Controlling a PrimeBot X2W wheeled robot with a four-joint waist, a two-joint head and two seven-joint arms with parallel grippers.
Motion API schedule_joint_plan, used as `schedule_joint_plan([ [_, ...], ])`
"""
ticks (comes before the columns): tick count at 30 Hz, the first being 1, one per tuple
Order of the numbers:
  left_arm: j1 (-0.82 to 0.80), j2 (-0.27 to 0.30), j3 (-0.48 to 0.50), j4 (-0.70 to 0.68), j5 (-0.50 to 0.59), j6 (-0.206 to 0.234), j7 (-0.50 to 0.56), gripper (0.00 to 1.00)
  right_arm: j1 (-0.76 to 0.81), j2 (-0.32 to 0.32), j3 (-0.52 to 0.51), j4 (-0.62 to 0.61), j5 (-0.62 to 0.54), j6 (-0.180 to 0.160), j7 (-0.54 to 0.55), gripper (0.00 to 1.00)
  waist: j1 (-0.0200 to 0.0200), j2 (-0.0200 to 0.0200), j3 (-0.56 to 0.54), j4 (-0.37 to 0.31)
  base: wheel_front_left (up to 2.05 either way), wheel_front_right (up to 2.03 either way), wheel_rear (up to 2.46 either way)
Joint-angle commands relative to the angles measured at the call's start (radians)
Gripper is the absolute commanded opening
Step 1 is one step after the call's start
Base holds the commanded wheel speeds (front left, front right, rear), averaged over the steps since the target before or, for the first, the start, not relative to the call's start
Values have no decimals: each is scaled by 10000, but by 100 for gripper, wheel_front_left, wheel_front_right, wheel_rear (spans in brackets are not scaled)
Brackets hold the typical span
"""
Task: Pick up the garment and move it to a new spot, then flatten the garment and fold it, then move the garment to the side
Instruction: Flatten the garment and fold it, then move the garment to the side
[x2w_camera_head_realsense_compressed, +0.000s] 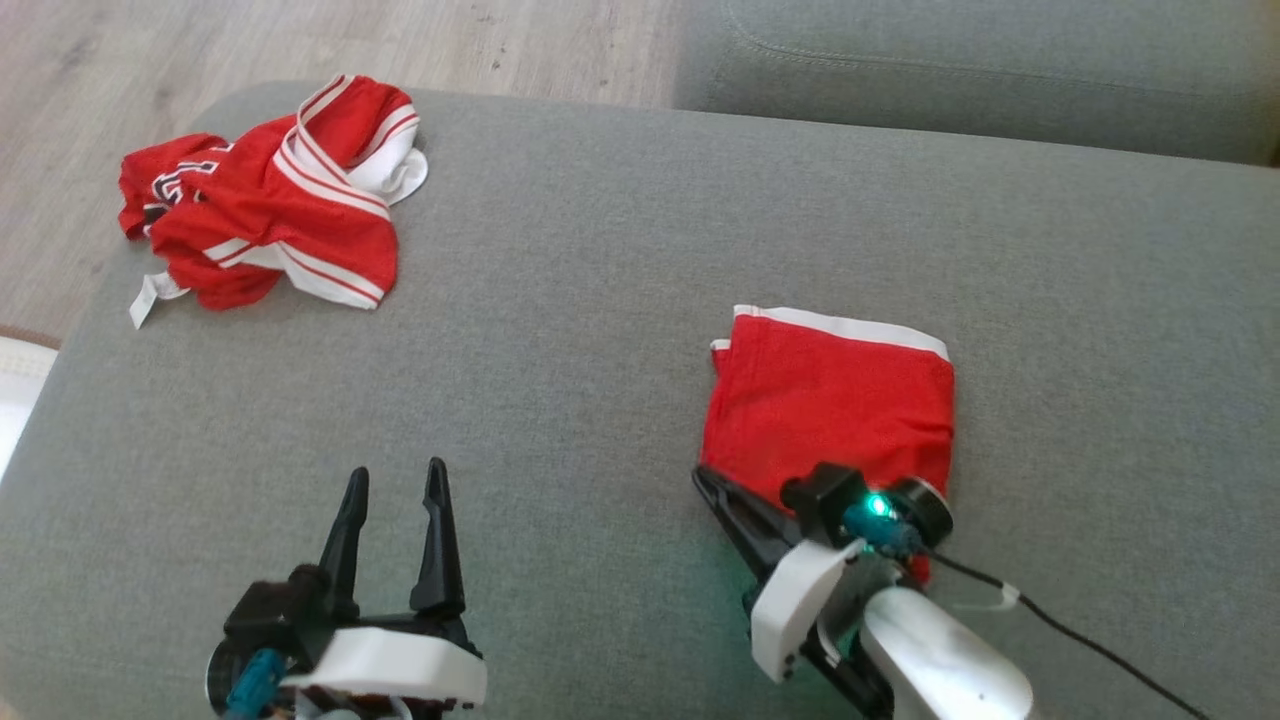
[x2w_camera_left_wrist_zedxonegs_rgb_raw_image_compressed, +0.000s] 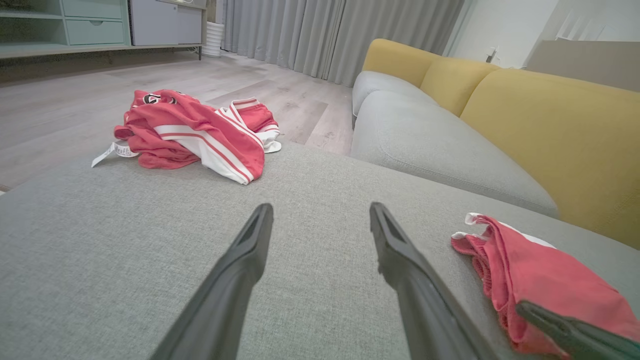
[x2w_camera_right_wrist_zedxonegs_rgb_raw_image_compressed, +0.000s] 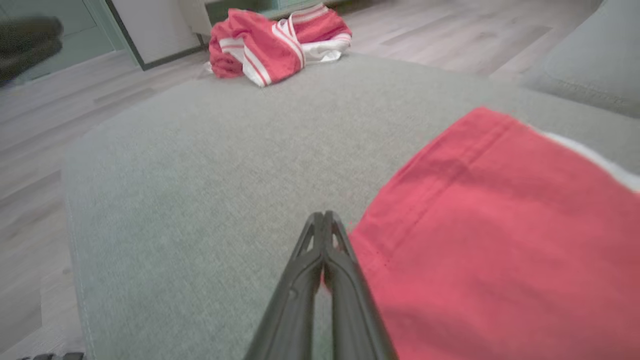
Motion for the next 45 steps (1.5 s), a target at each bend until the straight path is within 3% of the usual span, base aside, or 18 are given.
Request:
schedule_joint_plan([
  [1,-450,180,463,-308,-65,69,-139,100,-436,89,136,-418,43,-7,-257,0,0,0,-44,-57,0,0,0],
  [2,-435,193,485,-313,-64,78,-142,100,-469,89,102,-528,53,-7,-382,3,0,0,-80,-92,0,0,0],
  [3,-418,207,505,-322,-59,88,-145,100,-490,89,38,-651,49,-7,-512,26,0,0,-115,-125,0,0,0],
  [4,-402,224,530,-339,-51,93,-149,100,-495,89,-77,-785,39,-7,-624,58,0,0,-162,-165,0,0,0],
  [6,-385,258,566,-376,-30,86,-156,100,-447,89,-437,-1079,-14,-7,-789,100,0,0,-250,-235,0,0,0],
  [14,-361,344,474,-280,15,-31,-142,100,481,89,-2850,-2380,-616,-7,-959,100,0,0,-717,-538,0,0,0],
  [23,-28,343,218,188,-18,-159,-95,100,3027,89,-5849,-4458,-941,-7,-615,100,0,0,-1083,-874,0,0,0],
  [31,311,259,245,519,-110,-233,-140,100,3888,89,-6127,-5305,-974,-7,-243,100,0,0,-1200,-1142,0,0,0],
  [45,376,196,182,725,-56,-332,-168,100,4171,89,-5799,-5317,-816,-7,12,100,0,0,-1253,-1075,0,0,0],
])
